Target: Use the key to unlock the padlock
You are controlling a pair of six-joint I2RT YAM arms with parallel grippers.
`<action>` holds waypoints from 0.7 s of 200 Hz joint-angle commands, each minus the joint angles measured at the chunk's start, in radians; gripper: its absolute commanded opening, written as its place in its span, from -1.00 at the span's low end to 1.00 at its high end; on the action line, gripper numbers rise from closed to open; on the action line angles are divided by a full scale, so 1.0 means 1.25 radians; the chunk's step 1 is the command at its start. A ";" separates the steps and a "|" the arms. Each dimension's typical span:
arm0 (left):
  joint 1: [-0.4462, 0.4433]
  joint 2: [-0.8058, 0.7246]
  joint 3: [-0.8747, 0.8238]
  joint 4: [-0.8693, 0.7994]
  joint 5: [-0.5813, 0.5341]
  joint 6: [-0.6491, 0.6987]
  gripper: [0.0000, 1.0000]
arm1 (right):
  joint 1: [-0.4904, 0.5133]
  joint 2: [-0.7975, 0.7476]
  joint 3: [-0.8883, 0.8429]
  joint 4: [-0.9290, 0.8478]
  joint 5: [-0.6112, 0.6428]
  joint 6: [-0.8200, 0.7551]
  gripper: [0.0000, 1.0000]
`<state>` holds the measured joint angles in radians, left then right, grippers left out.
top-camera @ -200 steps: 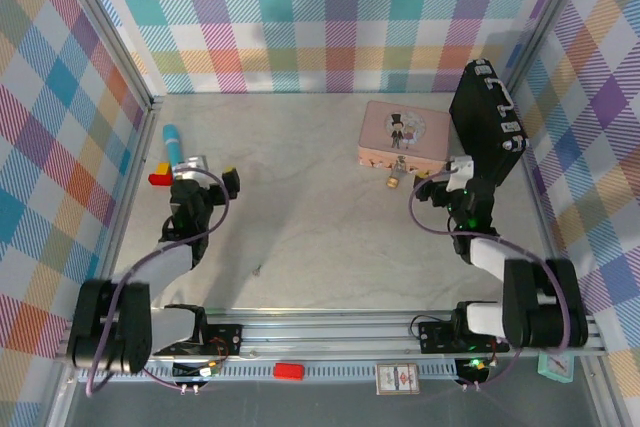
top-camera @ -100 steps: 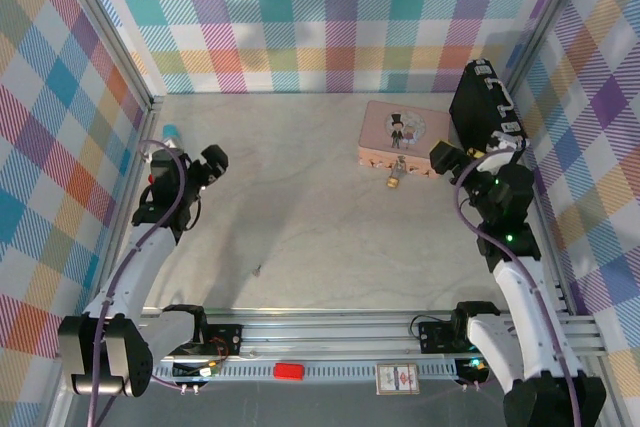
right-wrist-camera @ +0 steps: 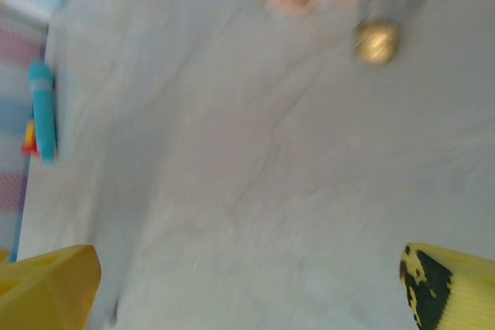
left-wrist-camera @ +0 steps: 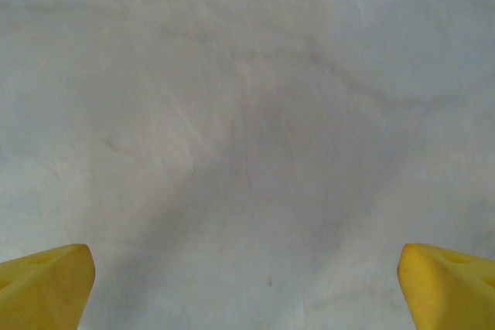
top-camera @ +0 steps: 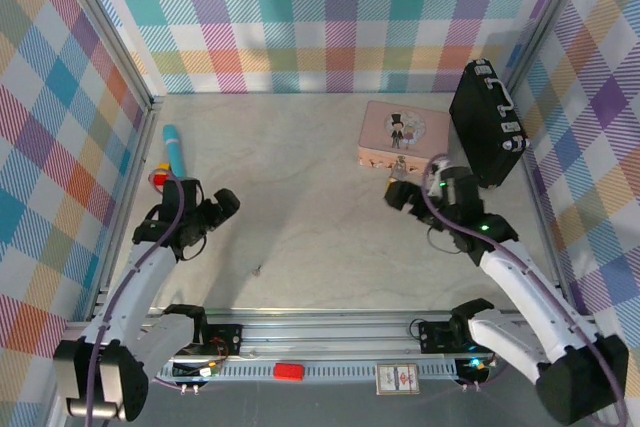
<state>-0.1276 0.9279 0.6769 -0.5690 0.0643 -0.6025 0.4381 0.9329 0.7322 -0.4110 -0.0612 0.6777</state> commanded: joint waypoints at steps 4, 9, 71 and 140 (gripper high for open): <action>-0.102 -0.037 0.047 -0.163 -0.051 -0.028 1.00 | 0.104 0.069 0.053 -0.044 0.085 0.077 0.98; -0.129 -0.039 0.055 -0.189 -0.077 -0.033 1.00 | 0.122 0.088 0.059 -0.040 0.086 0.085 0.98; -0.333 -0.040 0.023 -0.295 -0.127 -0.109 1.00 | 0.271 0.228 0.106 -0.066 0.151 0.139 0.98; -0.511 0.079 0.024 -0.320 -0.114 -0.189 0.91 | 0.288 0.243 0.082 -0.009 0.104 0.176 0.98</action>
<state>-0.7231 0.9810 0.7029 -0.9138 -0.0624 -0.7719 0.7872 1.2217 0.8318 -0.4446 0.0856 0.8749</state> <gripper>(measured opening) 0.963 0.988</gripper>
